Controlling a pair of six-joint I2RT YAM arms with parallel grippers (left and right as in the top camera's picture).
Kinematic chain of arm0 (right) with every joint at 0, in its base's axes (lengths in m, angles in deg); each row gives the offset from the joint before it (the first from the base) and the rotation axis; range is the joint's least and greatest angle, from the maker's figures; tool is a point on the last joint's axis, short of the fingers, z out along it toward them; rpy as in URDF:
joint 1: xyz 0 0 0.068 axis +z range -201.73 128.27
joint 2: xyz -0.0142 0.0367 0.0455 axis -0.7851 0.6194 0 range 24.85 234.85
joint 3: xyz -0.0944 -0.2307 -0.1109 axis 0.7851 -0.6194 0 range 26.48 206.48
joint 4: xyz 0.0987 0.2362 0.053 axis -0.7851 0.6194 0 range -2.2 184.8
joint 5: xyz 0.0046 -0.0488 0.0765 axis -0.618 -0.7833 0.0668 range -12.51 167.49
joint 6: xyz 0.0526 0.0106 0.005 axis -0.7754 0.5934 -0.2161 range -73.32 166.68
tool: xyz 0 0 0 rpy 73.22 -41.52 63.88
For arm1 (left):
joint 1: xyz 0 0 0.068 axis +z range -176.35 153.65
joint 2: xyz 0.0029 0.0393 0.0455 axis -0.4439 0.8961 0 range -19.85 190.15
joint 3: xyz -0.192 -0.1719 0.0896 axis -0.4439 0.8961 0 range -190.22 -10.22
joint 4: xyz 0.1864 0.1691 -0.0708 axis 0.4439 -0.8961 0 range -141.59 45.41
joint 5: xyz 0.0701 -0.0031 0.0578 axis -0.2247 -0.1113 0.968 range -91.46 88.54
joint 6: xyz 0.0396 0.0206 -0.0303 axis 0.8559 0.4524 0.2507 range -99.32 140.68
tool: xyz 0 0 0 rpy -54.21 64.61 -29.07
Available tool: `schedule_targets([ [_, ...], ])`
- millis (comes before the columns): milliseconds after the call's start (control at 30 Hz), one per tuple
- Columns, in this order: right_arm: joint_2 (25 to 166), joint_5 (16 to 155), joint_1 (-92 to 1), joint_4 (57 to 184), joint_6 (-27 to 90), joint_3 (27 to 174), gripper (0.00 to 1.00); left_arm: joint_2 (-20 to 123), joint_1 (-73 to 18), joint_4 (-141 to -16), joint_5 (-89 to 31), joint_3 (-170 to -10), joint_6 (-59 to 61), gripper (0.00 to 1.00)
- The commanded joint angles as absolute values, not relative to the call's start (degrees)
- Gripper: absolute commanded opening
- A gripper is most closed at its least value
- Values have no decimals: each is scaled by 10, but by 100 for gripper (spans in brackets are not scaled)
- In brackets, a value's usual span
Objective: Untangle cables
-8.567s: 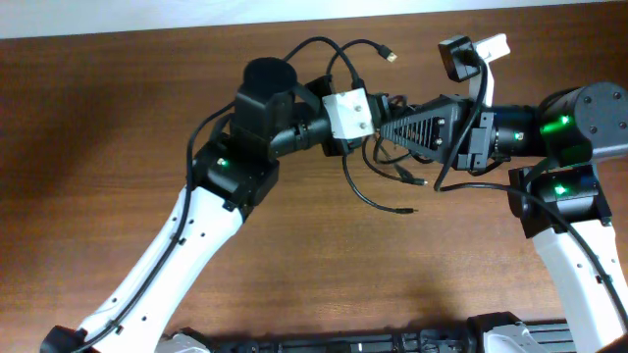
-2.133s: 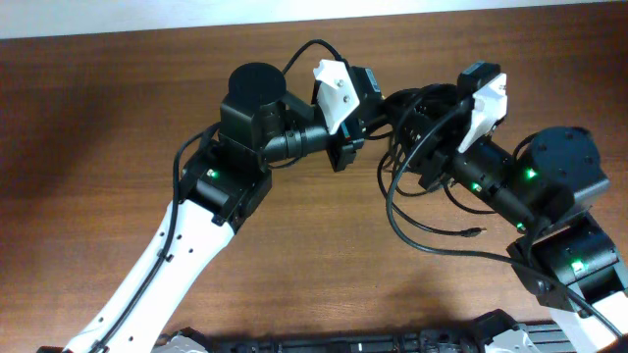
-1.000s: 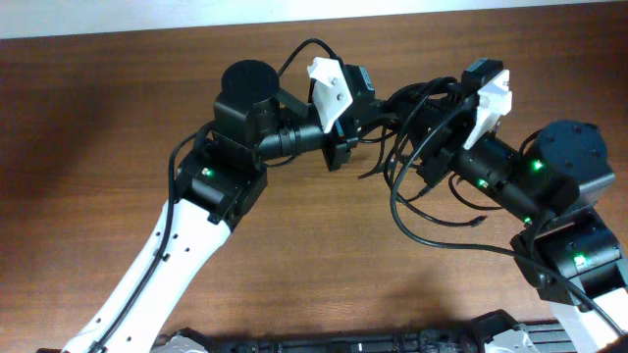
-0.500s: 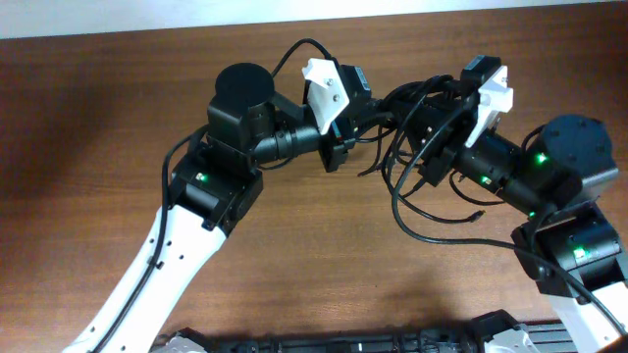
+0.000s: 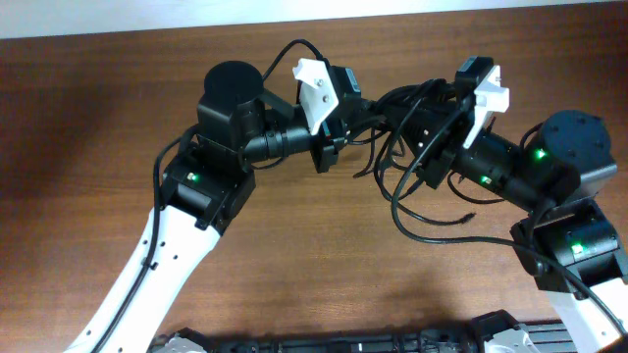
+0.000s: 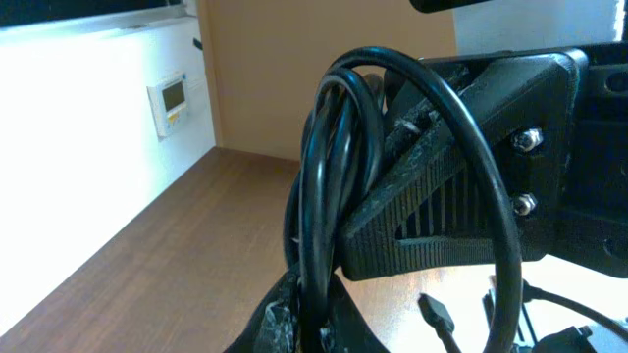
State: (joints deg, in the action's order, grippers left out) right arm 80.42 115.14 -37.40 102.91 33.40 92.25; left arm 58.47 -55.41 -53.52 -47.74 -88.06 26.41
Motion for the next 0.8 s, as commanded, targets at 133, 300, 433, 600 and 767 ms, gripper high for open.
schedule_targets([
  [133, 785, 1281, -376, 1036, 329, 926, 4, 594, -524, -536, -403, -889, 259, 24],
  [300, 787, 1281, -376, 1035, 329, 926, 4, 594, -524, -537, -403, -889, 259, 3],
  [433, 804, 1257, -376, 1053, 329, 926, 4, 594, -524, -550, -380, -889, 268, 30],
  [600, 872, 1124, -376, 1136, 328, 926, 35, 594, -524, -599, -261, -889, 268, 57],
  [767, 970, 1123, -376, 1192, 366, 926, 41, 594, -524, -637, -190, -889, 268, 71],
])
